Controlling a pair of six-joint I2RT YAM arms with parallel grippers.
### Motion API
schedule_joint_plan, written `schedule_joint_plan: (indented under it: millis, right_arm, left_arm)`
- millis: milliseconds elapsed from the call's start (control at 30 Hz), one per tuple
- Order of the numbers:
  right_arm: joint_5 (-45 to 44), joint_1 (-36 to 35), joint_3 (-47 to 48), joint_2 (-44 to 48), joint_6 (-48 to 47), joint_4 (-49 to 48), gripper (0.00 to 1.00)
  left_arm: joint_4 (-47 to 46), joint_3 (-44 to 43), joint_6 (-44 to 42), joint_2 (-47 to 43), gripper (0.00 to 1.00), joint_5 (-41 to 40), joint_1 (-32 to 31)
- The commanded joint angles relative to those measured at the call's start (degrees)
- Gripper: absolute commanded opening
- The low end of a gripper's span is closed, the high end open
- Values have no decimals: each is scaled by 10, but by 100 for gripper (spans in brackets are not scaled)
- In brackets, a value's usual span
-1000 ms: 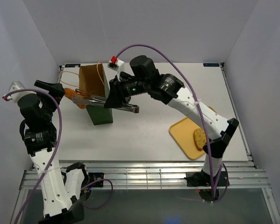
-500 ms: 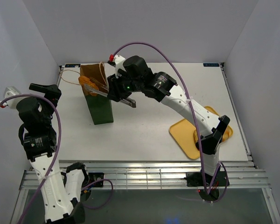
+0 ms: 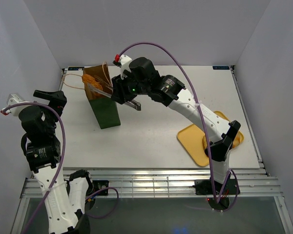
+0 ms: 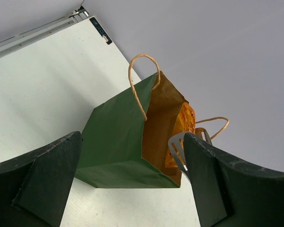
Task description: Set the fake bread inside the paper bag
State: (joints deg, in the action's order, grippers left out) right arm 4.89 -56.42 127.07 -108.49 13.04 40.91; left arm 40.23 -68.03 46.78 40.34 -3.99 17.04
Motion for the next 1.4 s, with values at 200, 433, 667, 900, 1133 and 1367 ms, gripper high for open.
schedule_joint_plan:
  millis: [200,433,667,900,1133,1367]
  right_arm:
    - [-6,-3,13,-6,-4,-46,54]
    - [-22,-3,10,-13,-9,-54,56]
    - [-30,-3,12,-12,-6,-46,57]
    - [-44,-3,-21,33,-4,-36,56]
    - [-44,-3,-59,93,-4,-25,56]
    - [-88,-3,-108,172,-22,8,56]
  left_arm:
    - [-18,35,13,-17,97,27,2]
    - [-24,22,2,-6,97,35,2]
    - [-24,20,9,-1,97,39,3]
    - [-32,28,11,-3,96,64,2]
    - [-37,41,14,-12,96,64,3]
    - [-45,57,17,-19,96,64,2]
